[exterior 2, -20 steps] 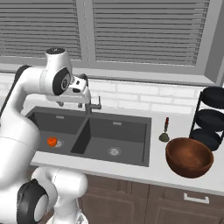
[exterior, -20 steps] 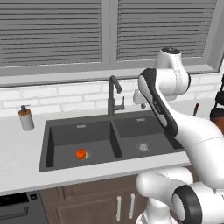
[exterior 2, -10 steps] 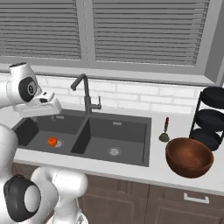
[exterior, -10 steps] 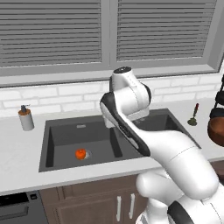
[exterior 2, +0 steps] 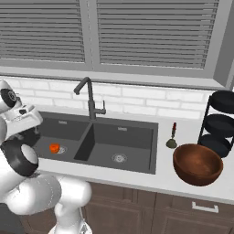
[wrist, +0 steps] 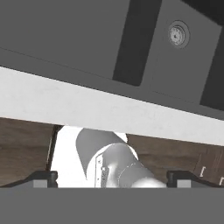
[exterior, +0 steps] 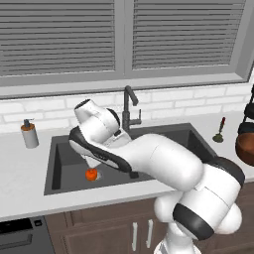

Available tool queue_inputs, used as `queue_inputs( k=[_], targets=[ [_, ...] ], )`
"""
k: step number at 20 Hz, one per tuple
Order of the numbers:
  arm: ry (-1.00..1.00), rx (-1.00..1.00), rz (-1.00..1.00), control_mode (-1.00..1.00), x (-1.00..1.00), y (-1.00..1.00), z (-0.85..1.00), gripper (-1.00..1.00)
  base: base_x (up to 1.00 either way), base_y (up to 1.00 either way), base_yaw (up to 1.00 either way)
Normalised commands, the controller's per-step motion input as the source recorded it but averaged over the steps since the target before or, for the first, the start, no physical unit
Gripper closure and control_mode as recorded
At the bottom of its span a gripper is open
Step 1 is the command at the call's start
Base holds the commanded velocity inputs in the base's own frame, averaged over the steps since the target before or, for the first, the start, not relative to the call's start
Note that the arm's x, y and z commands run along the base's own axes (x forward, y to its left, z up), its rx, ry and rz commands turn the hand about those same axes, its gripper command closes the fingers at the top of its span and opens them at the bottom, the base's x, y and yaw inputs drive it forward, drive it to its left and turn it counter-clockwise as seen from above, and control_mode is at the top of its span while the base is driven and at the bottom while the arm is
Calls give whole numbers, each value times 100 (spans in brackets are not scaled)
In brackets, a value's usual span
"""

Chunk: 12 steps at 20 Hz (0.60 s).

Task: Pick the squash from the sink and place it in the bowl. Then pick the bowl and place it in the microwave. Then close the microwave door and press the start button.

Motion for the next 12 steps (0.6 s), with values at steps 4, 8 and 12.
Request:
queue_inputs(
  k=[4,8,12],
  targets=[
    [3,1,4,-100,95,69,-80,-100,0,0,0],
    [3,12,5,-100,98,11,-90,-100,0,0,0],
    [0,12,10,-100,74,-7,-94,-100,0,0,0]
  ],
)
